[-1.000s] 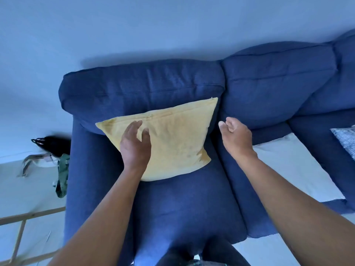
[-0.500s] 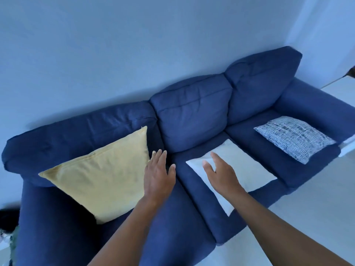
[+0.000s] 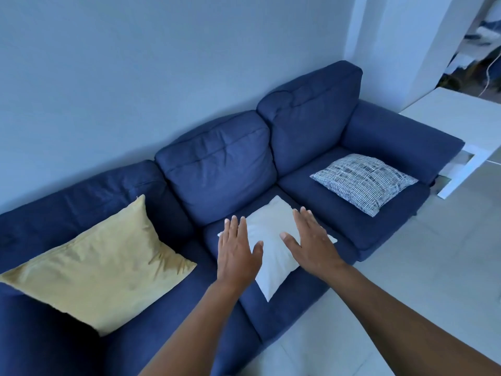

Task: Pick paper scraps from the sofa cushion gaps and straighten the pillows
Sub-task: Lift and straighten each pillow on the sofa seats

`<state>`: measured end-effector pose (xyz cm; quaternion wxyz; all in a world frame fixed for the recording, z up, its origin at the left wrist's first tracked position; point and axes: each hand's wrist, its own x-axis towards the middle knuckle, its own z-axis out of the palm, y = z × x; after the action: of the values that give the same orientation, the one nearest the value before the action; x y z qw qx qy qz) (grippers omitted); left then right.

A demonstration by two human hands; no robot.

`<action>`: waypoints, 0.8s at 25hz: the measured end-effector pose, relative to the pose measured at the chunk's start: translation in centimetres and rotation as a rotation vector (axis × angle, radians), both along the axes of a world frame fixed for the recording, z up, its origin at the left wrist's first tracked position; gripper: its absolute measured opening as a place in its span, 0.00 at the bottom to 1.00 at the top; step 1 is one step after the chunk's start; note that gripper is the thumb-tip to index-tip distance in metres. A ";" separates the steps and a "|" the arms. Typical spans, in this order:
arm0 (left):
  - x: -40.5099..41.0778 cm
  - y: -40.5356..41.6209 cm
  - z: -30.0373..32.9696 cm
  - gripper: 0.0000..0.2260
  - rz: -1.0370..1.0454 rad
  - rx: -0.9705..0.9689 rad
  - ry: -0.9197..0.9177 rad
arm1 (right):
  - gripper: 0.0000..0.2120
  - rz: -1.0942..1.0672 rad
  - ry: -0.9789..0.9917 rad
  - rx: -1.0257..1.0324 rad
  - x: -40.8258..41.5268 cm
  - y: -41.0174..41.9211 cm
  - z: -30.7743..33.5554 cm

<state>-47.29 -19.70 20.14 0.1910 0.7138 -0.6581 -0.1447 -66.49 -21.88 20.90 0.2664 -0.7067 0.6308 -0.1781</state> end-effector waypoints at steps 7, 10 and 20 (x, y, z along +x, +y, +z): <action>-0.4 -3.1 -3.0 0.33 0.042 0.098 -0.062 | 0.35 0.070 0.062 0.065 -0.7 -4.2 -3.0; 0.2 -6.3 -4.9 0.33 0.065 0.103 -0.037 | 0.35 0.115 0.109 0.084 -0.5 -7.3 -3.8; 1.3 -13.5 -8.4 0.34 0.230 0.209 0.013 | 0.34 0.295 0.220 0.193 0.5 -17.4 -6.2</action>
<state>-45.95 -33.23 11.73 0.1352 0.7995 -0.5522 -0.1940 -65.99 -39.33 14.74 0.2856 -0.7779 0.5597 0.0023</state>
